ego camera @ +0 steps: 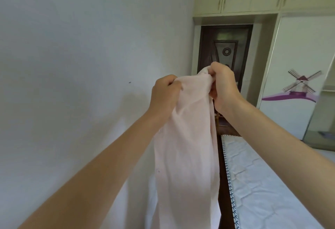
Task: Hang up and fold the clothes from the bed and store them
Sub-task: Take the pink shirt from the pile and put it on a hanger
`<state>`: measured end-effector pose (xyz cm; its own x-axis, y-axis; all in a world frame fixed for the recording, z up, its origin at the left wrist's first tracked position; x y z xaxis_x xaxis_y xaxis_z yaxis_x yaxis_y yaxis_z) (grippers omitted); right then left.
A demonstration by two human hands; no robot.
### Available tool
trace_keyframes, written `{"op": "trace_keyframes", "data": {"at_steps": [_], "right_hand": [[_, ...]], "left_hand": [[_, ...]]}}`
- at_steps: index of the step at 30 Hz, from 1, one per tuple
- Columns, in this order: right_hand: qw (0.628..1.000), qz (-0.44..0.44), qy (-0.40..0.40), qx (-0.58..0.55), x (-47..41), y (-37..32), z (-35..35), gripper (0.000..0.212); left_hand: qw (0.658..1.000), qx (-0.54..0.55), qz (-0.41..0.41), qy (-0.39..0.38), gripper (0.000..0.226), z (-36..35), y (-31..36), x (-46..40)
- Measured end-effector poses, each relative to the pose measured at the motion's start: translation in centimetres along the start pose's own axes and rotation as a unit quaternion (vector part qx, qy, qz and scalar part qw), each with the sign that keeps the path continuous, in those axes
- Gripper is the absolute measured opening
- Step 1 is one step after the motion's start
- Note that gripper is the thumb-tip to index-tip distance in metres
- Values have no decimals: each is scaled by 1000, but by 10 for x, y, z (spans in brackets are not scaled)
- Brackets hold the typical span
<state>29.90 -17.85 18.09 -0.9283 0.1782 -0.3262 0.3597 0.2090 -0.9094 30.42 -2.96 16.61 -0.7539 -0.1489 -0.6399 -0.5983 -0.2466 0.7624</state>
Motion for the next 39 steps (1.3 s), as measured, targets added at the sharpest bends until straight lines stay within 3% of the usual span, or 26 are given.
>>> {"op": "trace_keyframes", "data": {"at_steps": [12,20,26,31,39], "right_hand": [[998,47,-1,40,-191,17,63,15],[996,68,22,49,-305,33,105,22],[995,74,41,59,-391,60,141,27],[994,56,53,79,-472,101,161,11],[990,50,62,113,-609,142,203,21]], "left_hand": [[995,84,-5,-56,21,-150,-71,-145],[989,130,6,-77,24,-236,-121,-225],[985,153,3,-82,40,-305,-170,-289],[988,128,-46,-80,43,-358,-223,-343],[983,118,-79,-113,43,-456,-305,-444]]}}
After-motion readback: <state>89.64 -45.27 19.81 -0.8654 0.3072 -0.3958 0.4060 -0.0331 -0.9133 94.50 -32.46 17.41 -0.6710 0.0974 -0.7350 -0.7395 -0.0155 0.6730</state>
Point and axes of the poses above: each hand's wrist, its own x-axis away from the middle knuckle, its own z-axis out of the back of the hand, y = z × x, the point moved 6 cm from there along -x, towards the middle knuckle, and after that the axes turned 2 degrees about -z, right-handed, at the moved point
